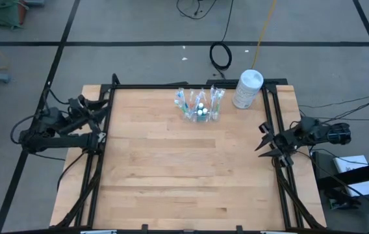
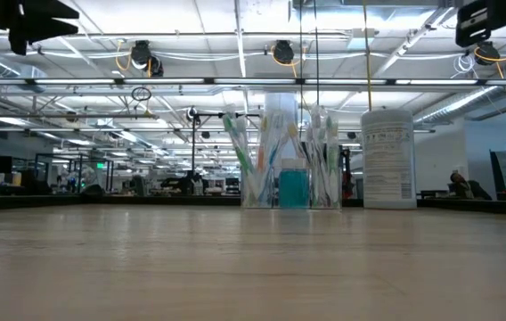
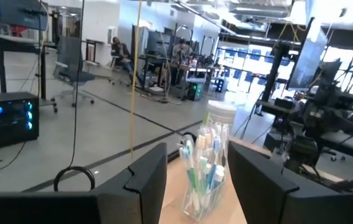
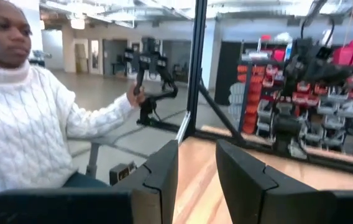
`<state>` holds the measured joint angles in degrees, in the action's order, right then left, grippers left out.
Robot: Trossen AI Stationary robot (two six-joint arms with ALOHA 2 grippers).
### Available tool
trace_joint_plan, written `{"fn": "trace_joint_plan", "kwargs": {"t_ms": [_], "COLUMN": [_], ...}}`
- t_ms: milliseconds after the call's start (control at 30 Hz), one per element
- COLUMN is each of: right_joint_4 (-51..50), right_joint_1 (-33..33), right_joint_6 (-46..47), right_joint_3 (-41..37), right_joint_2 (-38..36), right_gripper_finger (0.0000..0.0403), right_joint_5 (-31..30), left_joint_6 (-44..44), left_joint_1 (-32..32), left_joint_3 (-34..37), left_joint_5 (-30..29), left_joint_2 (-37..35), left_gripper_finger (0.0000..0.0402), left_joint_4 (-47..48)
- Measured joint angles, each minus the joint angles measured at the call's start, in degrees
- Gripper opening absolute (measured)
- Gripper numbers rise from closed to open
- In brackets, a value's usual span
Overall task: Pick & Place toothbrushing station
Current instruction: Return to Home Position
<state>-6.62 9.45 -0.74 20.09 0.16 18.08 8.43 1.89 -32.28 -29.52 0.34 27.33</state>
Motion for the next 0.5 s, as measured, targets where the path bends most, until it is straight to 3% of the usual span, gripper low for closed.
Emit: {"fn": "trace_joint_plan", "kwargs": {"t_ms": [167, 367, 500], "right_joint_4": [-0.7, 2.2, 2.5], "right_joint_1": [0.0, 0.0, 0.0], "right_joint_6": [-0.4, -0.9, 0.1], "right_joint_3": [-1.0, -4.0, -5.8], "right_joint_2": [0.6, 0.2, 0.2], "right_gripper_finger": [0.01, 0.01, 0.01], "right_joint_5": [-3.5, -4.4, -4.4], "left_joint_6": [-1.7, -10.6, -10.9], "left_joint_1": [0.0, 0.0, 0.0], "left_joint_3": [5.1, 13.2, 15.6], "left_joint_5": [5.3, 23.9, 27.0], "left_joint_2": [0.0, 0.0, 0.0], "left_gripper_finger": [0.0172, 0.0172, 0.0173], "left_joint_4": [-5.1, -15.5, -19.3]}}
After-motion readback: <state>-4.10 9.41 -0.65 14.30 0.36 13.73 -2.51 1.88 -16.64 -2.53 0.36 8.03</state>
